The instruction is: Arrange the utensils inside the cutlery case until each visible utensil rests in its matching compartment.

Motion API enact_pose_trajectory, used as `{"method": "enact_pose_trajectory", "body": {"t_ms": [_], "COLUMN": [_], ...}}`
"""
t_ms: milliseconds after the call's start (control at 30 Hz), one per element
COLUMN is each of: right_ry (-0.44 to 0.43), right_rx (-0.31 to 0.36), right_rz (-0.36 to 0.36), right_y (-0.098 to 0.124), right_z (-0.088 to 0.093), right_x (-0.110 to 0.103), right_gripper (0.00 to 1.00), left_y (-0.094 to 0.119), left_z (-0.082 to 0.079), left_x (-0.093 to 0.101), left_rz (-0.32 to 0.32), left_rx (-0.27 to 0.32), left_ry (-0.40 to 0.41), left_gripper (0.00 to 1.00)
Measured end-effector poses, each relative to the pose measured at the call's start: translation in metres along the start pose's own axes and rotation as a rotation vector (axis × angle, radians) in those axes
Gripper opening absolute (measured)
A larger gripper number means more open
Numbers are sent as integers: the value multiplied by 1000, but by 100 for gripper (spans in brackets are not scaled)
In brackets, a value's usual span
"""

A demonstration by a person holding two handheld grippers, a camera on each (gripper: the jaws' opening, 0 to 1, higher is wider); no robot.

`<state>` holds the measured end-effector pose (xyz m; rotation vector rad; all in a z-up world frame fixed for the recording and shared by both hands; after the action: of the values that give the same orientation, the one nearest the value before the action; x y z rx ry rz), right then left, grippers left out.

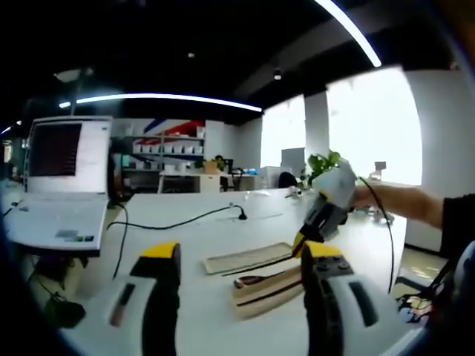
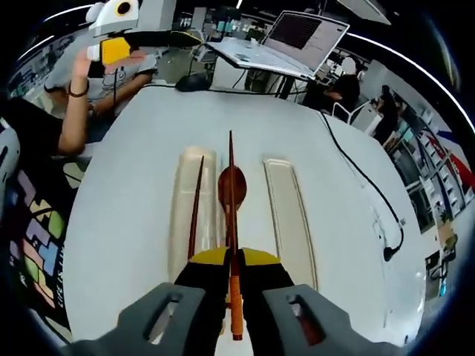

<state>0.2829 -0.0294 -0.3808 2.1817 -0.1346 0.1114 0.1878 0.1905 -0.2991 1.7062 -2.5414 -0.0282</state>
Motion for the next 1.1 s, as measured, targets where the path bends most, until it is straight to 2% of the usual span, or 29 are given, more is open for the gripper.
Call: {"method": "enact_pose_trajectory", "body": {"t_ms": [200,467,667,800,1100], "right_ry": [44,28,34,-4,2], "right_rx": [5,-28,-39,-26,-45], "right_rz": [-15,-32,-39,-26,-31], "right_y": [-1,-10,-17,-18,-23], "right_z": [8,20,21,18,19], "right_x": [-15,-17,-20,-17,-19], "right_gripper": [3,3,3,3,4], "left_y": [-1,0,-1,-1,-1], "left_z": [2,4,6,6,4], "left_x": [1,9,9,8,3], "left_rz": [-1,-4,-1,1,-1], "left_rx": [-10,-5,-12,-13,-10], "left_ry": [-8,-8,-11,-12,-7], "left_gripper": [69,69,69,69,69]}}
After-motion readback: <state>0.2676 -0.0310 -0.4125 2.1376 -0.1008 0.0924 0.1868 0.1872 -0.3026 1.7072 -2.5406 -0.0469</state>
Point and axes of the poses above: the point that each gripper's makers call its tool centre point, and the gripper's own axes: y roughly backward along the fingers, x roughly to its right, z roughly out of its underside, the point moved 5 cm from there along y, roughly backward along the fingers, and after that the axes turned 5 degrees about -z, right-handed, at the moved point
